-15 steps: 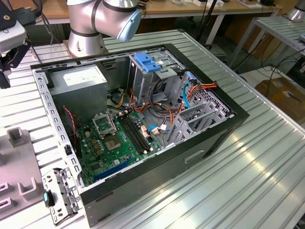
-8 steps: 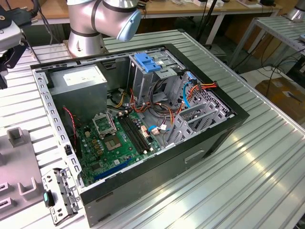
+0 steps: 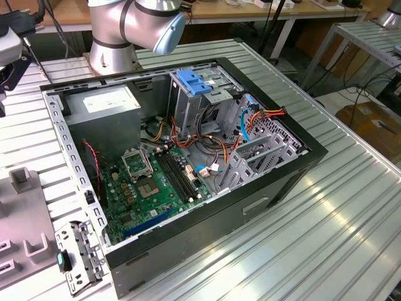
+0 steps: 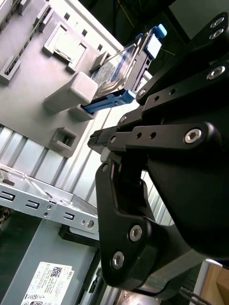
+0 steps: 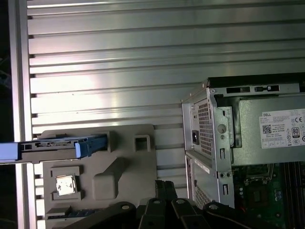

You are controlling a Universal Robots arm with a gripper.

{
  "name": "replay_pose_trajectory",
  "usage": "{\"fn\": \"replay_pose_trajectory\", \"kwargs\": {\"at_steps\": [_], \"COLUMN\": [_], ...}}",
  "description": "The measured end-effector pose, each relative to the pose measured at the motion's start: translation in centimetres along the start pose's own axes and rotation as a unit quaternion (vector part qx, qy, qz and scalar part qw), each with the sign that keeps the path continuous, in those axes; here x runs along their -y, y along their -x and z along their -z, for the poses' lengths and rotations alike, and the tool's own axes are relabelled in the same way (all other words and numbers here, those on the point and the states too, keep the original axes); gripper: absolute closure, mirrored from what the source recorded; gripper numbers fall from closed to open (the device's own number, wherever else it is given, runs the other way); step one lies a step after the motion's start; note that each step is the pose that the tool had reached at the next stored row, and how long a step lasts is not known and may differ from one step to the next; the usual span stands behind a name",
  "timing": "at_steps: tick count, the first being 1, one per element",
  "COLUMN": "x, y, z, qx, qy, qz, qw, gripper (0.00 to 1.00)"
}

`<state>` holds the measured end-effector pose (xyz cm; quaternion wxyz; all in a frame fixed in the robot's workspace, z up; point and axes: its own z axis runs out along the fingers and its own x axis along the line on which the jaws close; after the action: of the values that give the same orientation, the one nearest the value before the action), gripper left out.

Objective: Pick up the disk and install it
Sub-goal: 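Reach for the disk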

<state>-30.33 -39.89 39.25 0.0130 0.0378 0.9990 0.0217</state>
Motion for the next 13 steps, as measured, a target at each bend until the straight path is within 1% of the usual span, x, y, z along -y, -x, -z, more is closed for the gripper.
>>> {"fn": "replay_pose_trajectory", "kwargs": {"at_steps": [11, 13], "x": [0.07, 0.09], "y": [-0.93, -1.23], "z": [0.02, 0.03], "qx": [0.0000, 0.0000], "qy": [0.0000, 0.0000], "qz": [0.000, 0.000], "qw": [1.00000, 1.00000], "gripper": [0.89, 0.89]}}
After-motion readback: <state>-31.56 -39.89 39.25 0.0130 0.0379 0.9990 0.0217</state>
